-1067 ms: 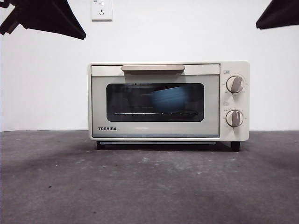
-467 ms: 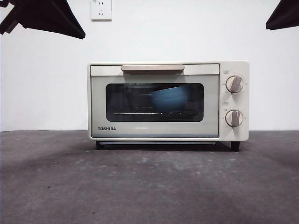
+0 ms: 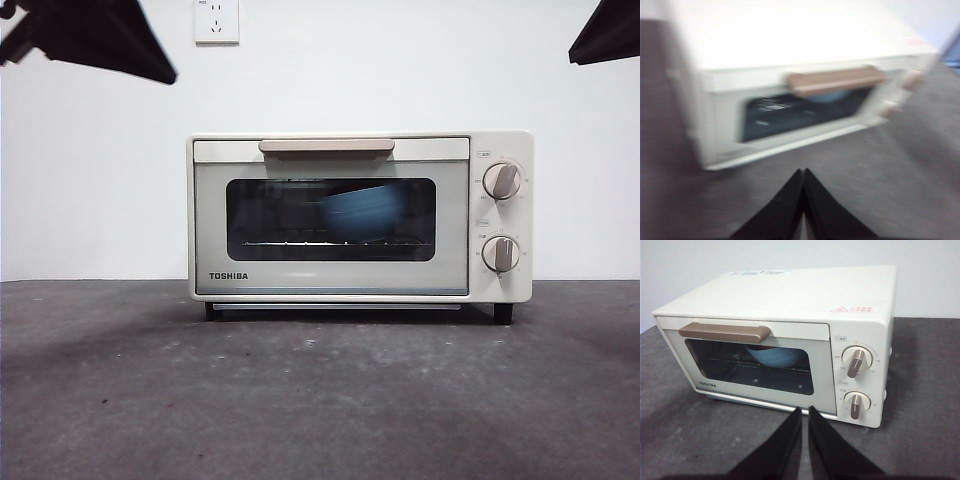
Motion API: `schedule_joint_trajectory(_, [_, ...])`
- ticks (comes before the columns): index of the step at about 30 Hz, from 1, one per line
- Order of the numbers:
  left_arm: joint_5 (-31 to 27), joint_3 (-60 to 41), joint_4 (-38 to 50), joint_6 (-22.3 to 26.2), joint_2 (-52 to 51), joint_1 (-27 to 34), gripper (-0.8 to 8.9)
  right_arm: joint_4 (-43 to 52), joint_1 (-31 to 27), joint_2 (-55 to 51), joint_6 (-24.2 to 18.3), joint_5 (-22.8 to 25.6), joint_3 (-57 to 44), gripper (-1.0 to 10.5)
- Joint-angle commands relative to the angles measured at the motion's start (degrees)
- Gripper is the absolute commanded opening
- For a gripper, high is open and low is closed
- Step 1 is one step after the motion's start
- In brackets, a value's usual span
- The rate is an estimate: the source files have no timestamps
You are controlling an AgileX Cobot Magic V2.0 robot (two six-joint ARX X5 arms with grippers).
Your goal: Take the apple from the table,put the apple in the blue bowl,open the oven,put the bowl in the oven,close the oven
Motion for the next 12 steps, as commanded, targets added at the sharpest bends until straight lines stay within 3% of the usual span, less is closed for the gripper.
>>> schedule_joint_trajectory(1, [-4.9, 1.0, 0.2, 5.7, -2.1, 3.9, 0.07, 0.6, 0.3, 0.2, -0.7, 0.2, 0.4, 0.1])
schedule_joint_trajectory(6, [-4.9, -2.3, 0.6, 9.5, -10.8, 11.8, 0.07, 0.6, 0.3, 0.2, -0.7, 0.3, 0.4, 0.1])
schedule_joint_trajectory(12, [-4.9, -13.1, 6.3, 13.1, -24.7, 22.4, 0.07, 0.6, 0.3, 0.2, -0.7, 0.2, 0.4, 0.1])
